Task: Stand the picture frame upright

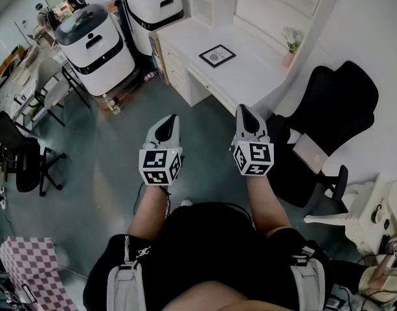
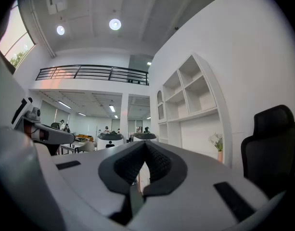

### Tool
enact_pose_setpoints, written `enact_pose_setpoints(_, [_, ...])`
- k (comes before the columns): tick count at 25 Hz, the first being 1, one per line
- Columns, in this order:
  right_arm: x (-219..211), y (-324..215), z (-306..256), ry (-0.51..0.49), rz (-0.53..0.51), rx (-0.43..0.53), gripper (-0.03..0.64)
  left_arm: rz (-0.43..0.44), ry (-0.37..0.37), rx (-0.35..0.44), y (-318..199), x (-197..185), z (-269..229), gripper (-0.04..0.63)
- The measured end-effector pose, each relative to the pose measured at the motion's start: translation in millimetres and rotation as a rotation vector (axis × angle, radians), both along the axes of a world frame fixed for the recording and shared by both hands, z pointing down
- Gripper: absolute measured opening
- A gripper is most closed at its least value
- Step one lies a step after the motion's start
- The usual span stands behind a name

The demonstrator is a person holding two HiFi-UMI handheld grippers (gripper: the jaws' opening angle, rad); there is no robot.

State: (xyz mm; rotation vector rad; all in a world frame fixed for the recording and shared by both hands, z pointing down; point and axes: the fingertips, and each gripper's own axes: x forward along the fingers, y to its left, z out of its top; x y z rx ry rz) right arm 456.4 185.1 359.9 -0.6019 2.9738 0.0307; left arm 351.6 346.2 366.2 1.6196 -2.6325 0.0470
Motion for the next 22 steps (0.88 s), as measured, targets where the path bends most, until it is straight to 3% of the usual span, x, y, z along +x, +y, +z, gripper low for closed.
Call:
enact_pose_setpoints(10, [-10, 21, -4, 0.001, -0.008, 0.039, 0.002, -0.016, 0.003, 0.0, 13, -13, -2, 0.014])
enact_pose_setpoints(22, [-83, 55, 1, 0.015, 0.017, 0.042, 0.002, 0.006, 0.014, 0.011, 47, -90, 6, 0.014])
